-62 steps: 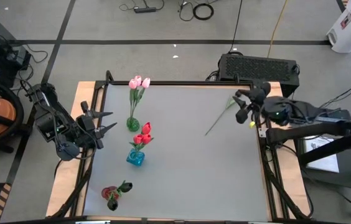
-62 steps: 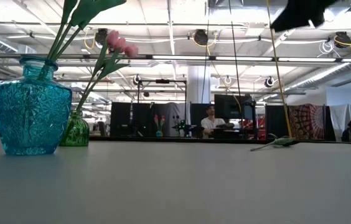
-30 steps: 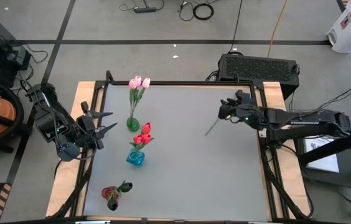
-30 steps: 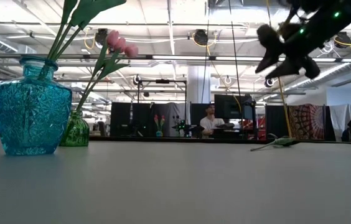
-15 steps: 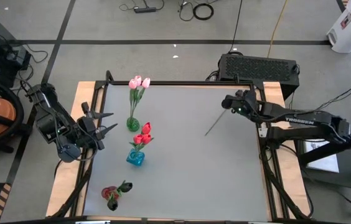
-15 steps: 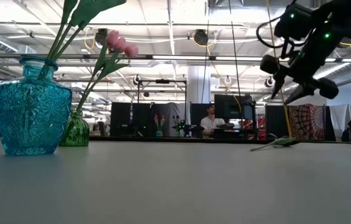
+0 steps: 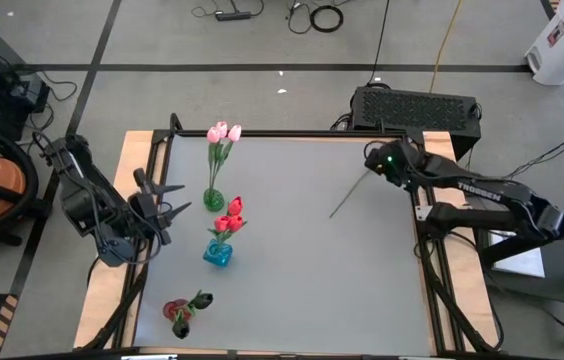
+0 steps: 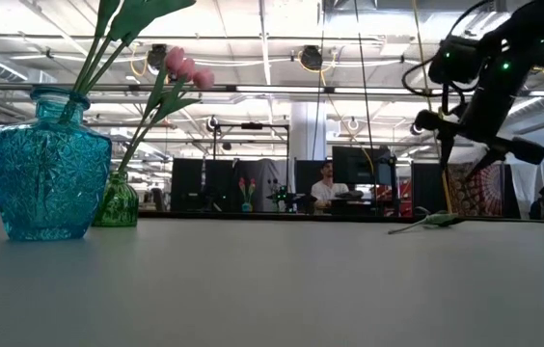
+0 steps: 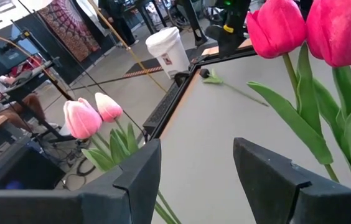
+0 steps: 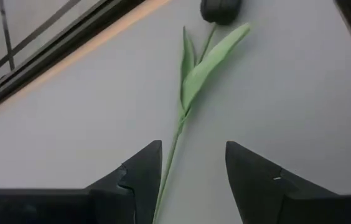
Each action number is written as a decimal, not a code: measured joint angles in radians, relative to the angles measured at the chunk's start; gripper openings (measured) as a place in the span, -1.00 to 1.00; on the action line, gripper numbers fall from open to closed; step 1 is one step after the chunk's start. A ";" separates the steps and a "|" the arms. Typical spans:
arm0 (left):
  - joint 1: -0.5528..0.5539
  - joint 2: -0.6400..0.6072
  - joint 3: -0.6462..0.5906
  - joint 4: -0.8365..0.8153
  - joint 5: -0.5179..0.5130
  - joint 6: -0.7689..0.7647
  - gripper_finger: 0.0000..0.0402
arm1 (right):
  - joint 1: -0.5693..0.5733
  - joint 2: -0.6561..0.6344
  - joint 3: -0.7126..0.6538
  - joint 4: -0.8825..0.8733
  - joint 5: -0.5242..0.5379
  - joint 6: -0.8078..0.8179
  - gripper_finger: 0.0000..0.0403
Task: Sort flowers into vase by color
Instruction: Put the black flower into the red vase
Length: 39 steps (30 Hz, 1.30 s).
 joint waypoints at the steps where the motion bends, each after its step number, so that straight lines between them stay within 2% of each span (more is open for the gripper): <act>1: 0.000 0.003 0.000 0.000 0.000 0.000 0.04 | -0.018 0.007 0.000 0.003 -0.014 -0.002 -0.16; 8: 0.000 0.008 0.000 -0.004 0.000 0.007 0.04 | -0.071 0.110 0.000 0.099 -0.115 -0.026 -0.16; 15: 0.000 0.008 0.000 -0.005 0.000 0.007 0.04 | -0.096 0.236 0.000 0.141 -0.128 -0.048 -0.16; 22: 0.000 0.008 0.000 -0.028 0.000 0.003 0.04 | -0.112 0.333 0.000 0.276 -0.195 -0.051 -0.16; 29: 0.000 0.008 0.000 -0.034 0.028 0.000 0.04 | -0.138 0.392 0.002 0.277 -0.196 -0.054 -0.16; 39: 0.000 0.008 0.000 -0.034 0.035 -0.001 0.04 | -0.157 0.428 0.002 0.380 -0.195 -0.057 -0.16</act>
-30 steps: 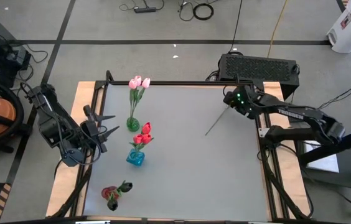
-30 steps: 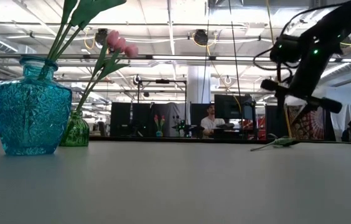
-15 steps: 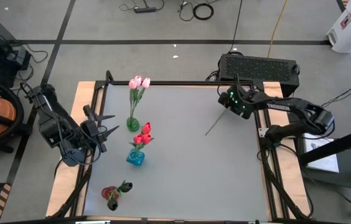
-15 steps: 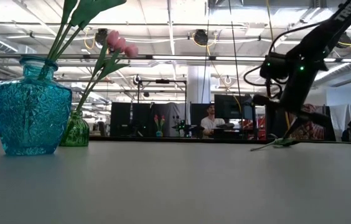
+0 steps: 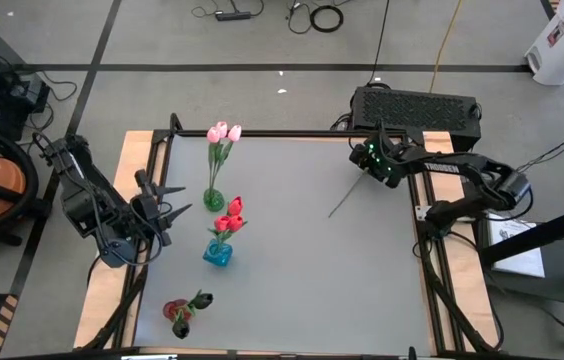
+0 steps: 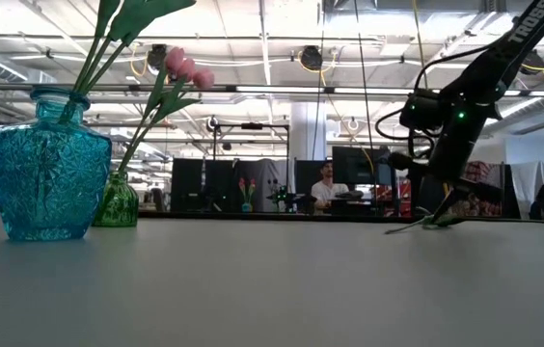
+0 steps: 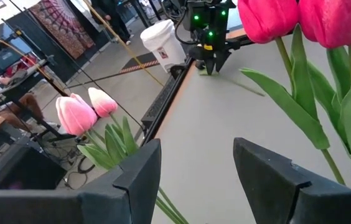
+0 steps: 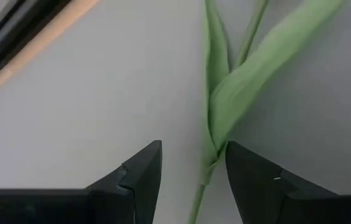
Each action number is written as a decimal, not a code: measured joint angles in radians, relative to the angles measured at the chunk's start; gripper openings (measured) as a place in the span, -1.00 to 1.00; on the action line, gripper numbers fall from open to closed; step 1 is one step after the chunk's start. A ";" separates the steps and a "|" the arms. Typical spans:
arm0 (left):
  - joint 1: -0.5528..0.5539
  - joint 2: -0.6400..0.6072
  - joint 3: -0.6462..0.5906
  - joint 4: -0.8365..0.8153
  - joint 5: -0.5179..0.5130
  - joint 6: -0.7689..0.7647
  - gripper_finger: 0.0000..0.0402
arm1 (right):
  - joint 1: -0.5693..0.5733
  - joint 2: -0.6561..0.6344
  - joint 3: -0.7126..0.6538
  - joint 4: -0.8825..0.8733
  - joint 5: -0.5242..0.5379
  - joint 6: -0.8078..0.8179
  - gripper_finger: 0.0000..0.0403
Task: Sort flowers into vase by color
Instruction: Put the black flower into the red vase
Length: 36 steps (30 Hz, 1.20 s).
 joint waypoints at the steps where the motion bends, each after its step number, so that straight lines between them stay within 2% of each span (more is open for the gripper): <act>1: 0.000 0.000 0.000 0.000 0.003 0.000 0.04 | 0.000 0.005 0.000 -0.001 0.000 0.000 -0.16; 17: 0.000 0.000 0.000 0.008 0.017 -0.001 0.04 | 0.003 0.010 0.000 -0.005 0.002 -0.026 -0.21; 24: 0.000 0.000 0.000 0.008 0.017 -0.001 0.04 | 0.019 0.010 0.000 -0.005 0.000 -0.026 -0.47; 34: 0.000 0.000 0.000 0.008 0.017 -0.002 0.04 | 0.023 0.010 0.000 -0.004 -0.001 -0.052 -0.94; 36: 0.000 0.000 0.000 0.008 0.017 -0.002 0.04 | 0.023 0.010 0.000 -0.003 -0.001 -0.063 -0.97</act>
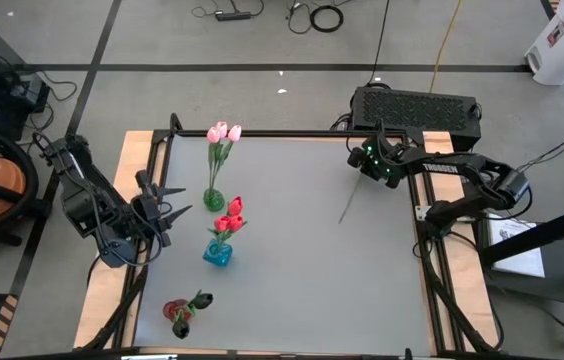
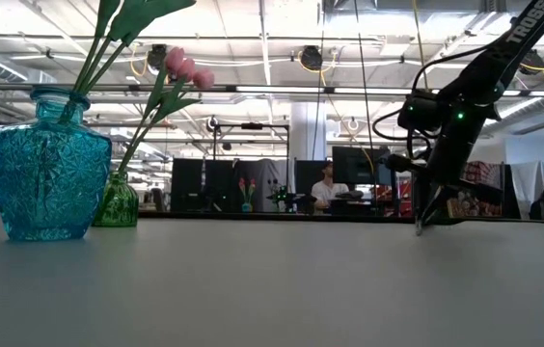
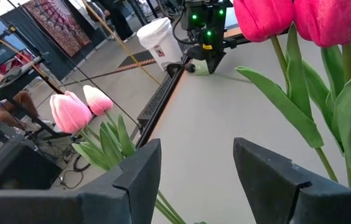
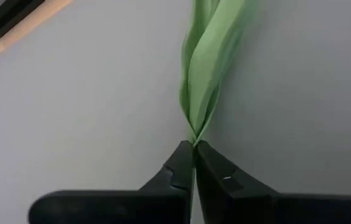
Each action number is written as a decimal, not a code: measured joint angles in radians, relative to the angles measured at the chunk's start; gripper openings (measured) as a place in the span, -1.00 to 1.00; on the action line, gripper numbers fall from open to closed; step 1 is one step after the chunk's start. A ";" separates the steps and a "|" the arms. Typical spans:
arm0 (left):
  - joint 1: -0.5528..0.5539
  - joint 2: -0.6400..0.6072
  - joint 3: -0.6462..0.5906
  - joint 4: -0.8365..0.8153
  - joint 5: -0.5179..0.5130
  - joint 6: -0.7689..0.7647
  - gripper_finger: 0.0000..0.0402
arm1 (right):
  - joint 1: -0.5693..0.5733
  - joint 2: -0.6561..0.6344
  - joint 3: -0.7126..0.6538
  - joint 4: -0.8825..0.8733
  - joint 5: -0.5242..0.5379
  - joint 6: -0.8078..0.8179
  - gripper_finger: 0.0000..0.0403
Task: Sort flowers into vase by color
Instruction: Put the black flower into the red vase
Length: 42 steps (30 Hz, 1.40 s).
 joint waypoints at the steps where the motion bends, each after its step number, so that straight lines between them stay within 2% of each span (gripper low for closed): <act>1: 0.000 0.000 0.000 0.000 0.000 0.000 0.04 | 0.000 0.000 0.000 0.000 0.000 -0.004 -0.97; 10: 0.000 0.000 0.000 0.000 0.000 0.000 0.04 | 0.000 -0.009 -0.001 0.030 -0.007 -0.084 -0.99; 23: 0.000 0.000 0.000 0.000 0.016 0.000 0.04 | 0.001 -0.127 -0.001 0.088 -0.026 -0.311 -1.00; 33: 0.000 0.000 0.000 -0.004 0.263 0.185 0.04 | 0.001 -0.249 -0.001 0.127 -0.030 -0.470 -1.00; 38: 0.010 0.000 0.000 -0.010 0.390 0.186 0.04 | 0.007 -0.298 -0.001 0.132 -0.029 -0.523 -1.00; 42: 0.017 0.000 0.000 -0.010 0.536 0.171 0.04 | 0.034 -0.326 -0.001 0.131 -0.029 -0.568 -1.00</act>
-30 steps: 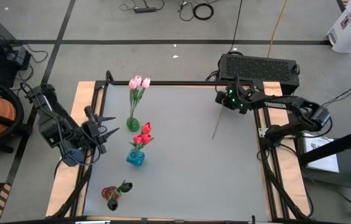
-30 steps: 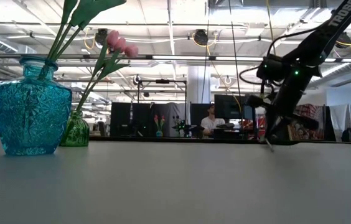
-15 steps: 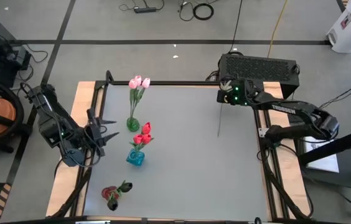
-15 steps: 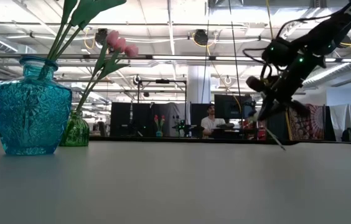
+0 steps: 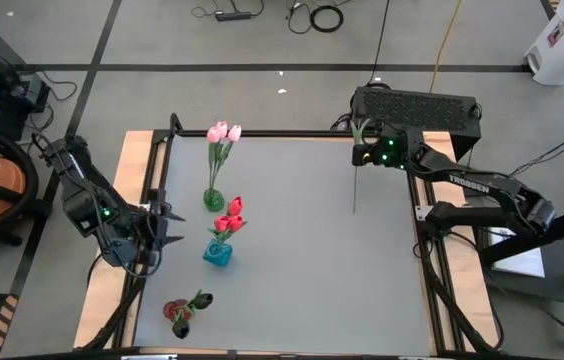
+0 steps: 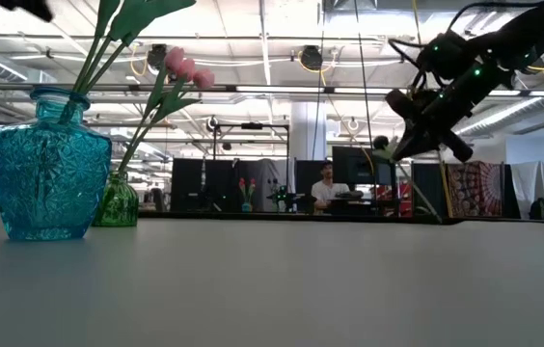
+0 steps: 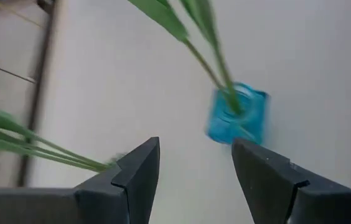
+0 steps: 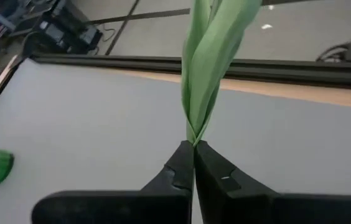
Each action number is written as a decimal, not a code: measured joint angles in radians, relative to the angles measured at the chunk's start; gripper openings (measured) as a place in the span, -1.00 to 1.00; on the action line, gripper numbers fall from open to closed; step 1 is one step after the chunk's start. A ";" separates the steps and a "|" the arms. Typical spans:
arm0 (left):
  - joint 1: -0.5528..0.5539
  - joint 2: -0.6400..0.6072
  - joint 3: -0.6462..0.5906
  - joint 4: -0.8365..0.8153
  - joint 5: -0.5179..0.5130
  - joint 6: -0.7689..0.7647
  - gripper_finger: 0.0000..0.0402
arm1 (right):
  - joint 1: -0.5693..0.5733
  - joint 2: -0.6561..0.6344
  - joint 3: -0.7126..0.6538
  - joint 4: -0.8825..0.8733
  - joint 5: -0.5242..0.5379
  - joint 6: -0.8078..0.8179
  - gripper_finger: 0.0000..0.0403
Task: Sort flowers into vase by color
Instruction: Put the black flower into the red vase
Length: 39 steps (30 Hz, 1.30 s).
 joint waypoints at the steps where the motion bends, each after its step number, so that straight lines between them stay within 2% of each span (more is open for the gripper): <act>1: 0.000 0.000 0.000 0.000 0.032 -0.019 0.04 | 0.010 -0.006 0.000 0.000 0.000 -0.010 -1.00; 3: 0.000 0.000 0.000 0.000 0.075 -0.038 0.04 | 0.031 -0.016 0.000 0.000 0.000 -0.025 -1.00; 7: 0.000 0.000 0.000 0.001 0.092 -0.044 0.04 | 0.079 -0.028 0.000 0.030 -0.001 -0.047 -1.00; 9: 0.000 0.000 0.000 0.000 0.108 -0.094 0.04 | 0.105 -0.028 0.000 0.068 -0.013 -0.050 -1.00; 17: 0.000 -0.011 0.000 -0.043 0.434 -0.325 0.04 | 0.208 -0.028 0.000 0.242 -0.053 -0.029 -1.00; 21: 0.000 -0.019 0.001 -0.039 0.524 -0.379 0.04 | 0.251 -0.028 0.000 0.295 -0.053 -0.044 -1.00; 26: 0.000 -0.031 0.001 0.015 0.591 -0.320 0.04 | 0.305 -0.028 0.000 0.336 -0.053 -0.067 -1.00; 34: -0.008 -0.042 0.003 0.341 0.679 -0.031 0.04 | 0.379 -0.028 0.000 0.344 -0.053 -0.088 -1.00; 39: -0.018 -0.047 0.028 0.314 0.674 0.022 0.04 | 0.409 -0.028 0.000 0.344 -0.053 -0.096 -1.00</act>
